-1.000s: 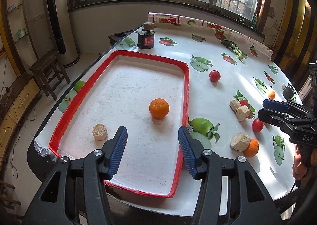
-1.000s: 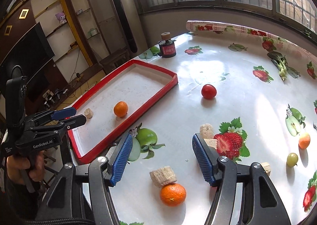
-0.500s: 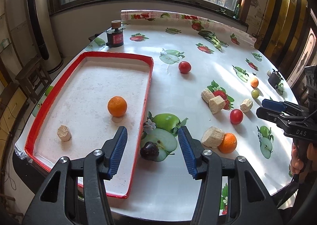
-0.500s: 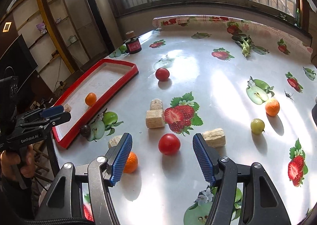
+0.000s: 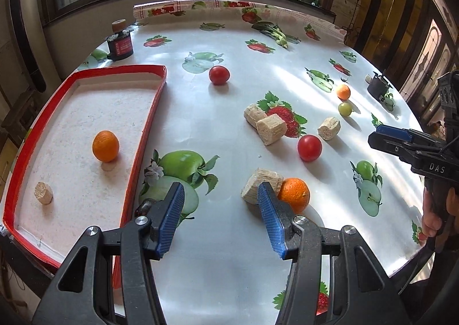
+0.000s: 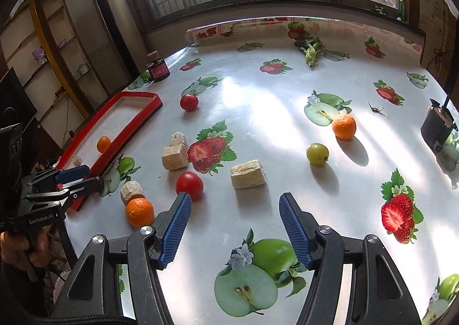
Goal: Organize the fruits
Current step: 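Withdraw both tools from the tray back over the table items, then grasp a tan cylindrical block with the left tool while the right tool grasps a green grape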
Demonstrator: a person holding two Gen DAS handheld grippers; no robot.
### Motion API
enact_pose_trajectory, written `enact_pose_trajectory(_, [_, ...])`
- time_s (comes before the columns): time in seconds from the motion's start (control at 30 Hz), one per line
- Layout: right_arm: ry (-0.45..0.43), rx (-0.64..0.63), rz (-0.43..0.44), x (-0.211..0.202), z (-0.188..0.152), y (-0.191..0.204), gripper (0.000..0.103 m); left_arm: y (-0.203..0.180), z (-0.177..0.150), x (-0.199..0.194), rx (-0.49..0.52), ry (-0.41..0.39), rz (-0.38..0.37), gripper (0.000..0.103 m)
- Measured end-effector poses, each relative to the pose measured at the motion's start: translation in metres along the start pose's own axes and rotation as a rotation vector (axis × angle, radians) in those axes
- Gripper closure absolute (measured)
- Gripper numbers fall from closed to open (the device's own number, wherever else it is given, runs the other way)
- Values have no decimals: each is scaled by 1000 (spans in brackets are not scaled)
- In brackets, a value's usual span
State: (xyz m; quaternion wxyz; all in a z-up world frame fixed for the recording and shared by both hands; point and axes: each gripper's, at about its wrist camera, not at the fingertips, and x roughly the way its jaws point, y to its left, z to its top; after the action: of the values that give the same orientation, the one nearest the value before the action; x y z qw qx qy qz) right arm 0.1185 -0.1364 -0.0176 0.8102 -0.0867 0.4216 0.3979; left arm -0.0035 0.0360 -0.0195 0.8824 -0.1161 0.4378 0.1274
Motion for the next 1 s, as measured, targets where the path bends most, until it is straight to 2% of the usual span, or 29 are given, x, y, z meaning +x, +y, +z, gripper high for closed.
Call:
enact_pose_trajectory(0.27, [0, 49, -44, -3, -6, -27, 37, -16, -6, 24, 39, 54, -29, 51])
enact_pose_trajectory(0.63, [4, 99, -108, 15, 0, -57, 38, -16, 11, 41, 46, 47, -69, 51])
enact_pose_trajectory(0.73, [10, 113, -127, 27, 8, -65, 48, -14, 14, 46, 36, 55, -90, 52])
enact_pose_trajectory(0.8, [18, 119, -139, 36, 13, -69, 52, -14, 14, 50, 38, 68, -98, 53])
enact_pose_trajectory(0.9, [31, 116, -165, 50, 21, -75, 57, -14, 13, 54, 43, 85, -109, 64])
enact_pose_trajectory(1.0, [49, 107, -184, 66, 26, -79, 62, -19, 11, 53, 80, 78, -78, 72])
